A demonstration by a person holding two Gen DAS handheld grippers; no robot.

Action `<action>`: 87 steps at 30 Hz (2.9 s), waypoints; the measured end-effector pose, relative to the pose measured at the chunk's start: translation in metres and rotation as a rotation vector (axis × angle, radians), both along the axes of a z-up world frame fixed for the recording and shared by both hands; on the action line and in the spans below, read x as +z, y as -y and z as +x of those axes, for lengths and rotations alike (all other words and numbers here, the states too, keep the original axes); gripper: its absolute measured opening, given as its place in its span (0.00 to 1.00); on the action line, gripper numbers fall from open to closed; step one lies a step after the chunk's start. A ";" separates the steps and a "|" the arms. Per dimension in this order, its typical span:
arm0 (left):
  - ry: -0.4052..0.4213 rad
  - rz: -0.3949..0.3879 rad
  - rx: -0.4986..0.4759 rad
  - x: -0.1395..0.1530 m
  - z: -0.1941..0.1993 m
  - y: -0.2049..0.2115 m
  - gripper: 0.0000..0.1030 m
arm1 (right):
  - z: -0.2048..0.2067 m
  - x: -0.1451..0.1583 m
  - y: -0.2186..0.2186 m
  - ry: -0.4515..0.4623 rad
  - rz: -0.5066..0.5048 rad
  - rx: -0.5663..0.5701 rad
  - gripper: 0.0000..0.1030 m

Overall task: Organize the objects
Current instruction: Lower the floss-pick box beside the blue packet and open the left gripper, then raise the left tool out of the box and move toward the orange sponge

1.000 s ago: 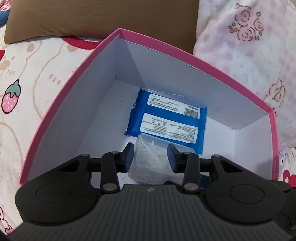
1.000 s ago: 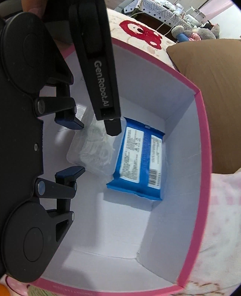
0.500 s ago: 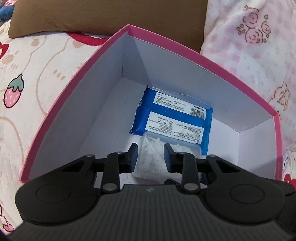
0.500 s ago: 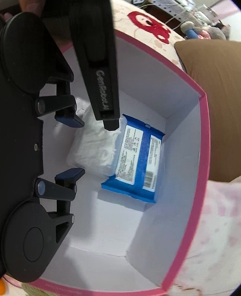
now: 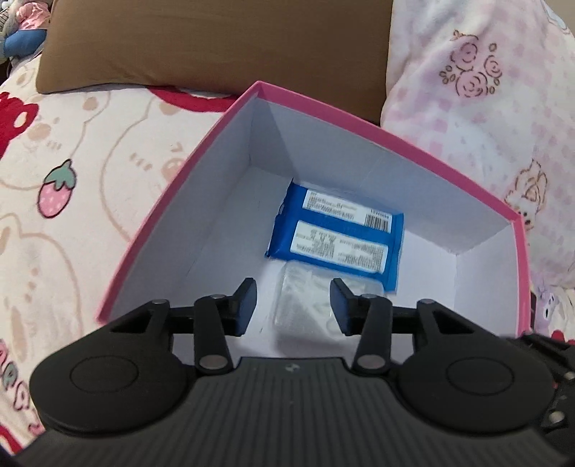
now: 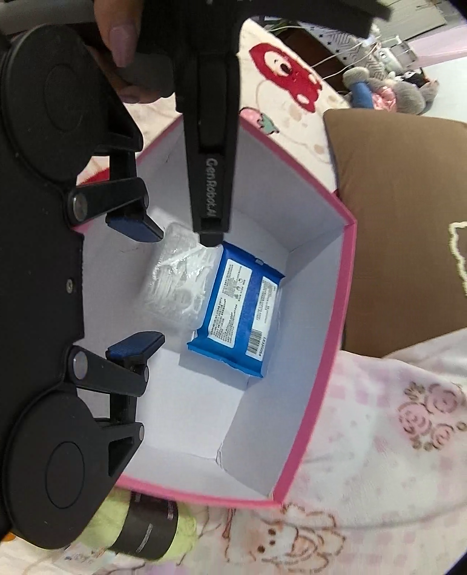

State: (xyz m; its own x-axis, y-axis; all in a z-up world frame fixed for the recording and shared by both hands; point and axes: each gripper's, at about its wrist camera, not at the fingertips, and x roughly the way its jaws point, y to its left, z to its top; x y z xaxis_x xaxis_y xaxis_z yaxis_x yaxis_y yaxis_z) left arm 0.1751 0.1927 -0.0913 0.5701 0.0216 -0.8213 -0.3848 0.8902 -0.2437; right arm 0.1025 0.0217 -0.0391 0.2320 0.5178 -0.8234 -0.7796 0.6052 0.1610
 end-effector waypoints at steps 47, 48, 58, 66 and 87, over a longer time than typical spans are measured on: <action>0.041 0.002 -0.429 0.184 -0.162 0.135 0.79 | -0.094 0.146 0.205 0.150 0.108 0.164 0.78; 0.036 0.001 -0.438 0.183 -0.163 0.138 0.79 | -0.094 0.145 0.210 0.146 0.106 0.166 0.78; -0.007 0.007 -0.533 0.167 -0.162 0.177 0.81 | -0.087 0.120 0.250 0.132 0.102 0.127 0.78; -0.040 0.051 -0.571 0.139 -0.147 0.210 0.83 | -0.073 0.077 0.268 0.107 0.105 -0.001 0.78; 0.035 0.143 -0.647 0.077 -0.102 0.250 0.87 | -0.034 -0.007 0.279 0.081 0.189 -0.264 0.78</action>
